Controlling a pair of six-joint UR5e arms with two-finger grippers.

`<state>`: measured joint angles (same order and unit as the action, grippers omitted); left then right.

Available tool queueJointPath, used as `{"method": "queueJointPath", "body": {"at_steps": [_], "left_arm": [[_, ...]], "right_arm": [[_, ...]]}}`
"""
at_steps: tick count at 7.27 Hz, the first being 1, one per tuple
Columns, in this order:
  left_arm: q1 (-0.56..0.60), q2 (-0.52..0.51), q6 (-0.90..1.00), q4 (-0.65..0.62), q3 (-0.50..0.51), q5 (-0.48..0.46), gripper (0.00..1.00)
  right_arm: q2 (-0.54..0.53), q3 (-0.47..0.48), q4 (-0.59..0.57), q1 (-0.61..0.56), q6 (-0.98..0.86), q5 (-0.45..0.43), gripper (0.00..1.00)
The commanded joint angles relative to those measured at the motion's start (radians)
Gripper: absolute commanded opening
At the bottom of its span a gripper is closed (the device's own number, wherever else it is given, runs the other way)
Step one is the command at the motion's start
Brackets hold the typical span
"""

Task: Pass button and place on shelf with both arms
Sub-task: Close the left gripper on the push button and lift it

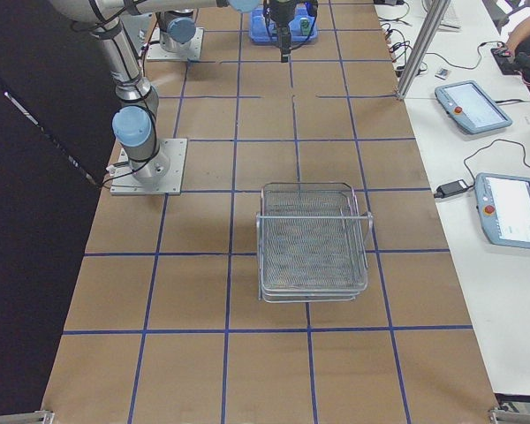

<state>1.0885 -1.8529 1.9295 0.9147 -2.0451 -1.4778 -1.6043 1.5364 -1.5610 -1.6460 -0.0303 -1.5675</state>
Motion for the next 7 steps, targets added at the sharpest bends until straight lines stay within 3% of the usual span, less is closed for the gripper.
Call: {"method": "queueJointPath", "body": {"at_steps": [1, 5, 7], "left_arm": [[0.001, -0.005, 0.023, -0.008, -0.007, -0.002, 1.0], [-0.004, -0.026, 0.025, -0.059, -0.03, -0.001, 1.0], [-0.005, -0.026, 0.092, -0.063, -0.03, -0.001, 0.65]], "right_arm": [[-0.017, 0.004, 0.016, -0.003, -0.005, 0.004, 1.0], [-0.049, 0.013, 0.004, 0.0, 0.009, 0.027, 1.0], [-0.052, 0.016, 0.015, 0.0, 0.01, 0.014, 1.0]]}}
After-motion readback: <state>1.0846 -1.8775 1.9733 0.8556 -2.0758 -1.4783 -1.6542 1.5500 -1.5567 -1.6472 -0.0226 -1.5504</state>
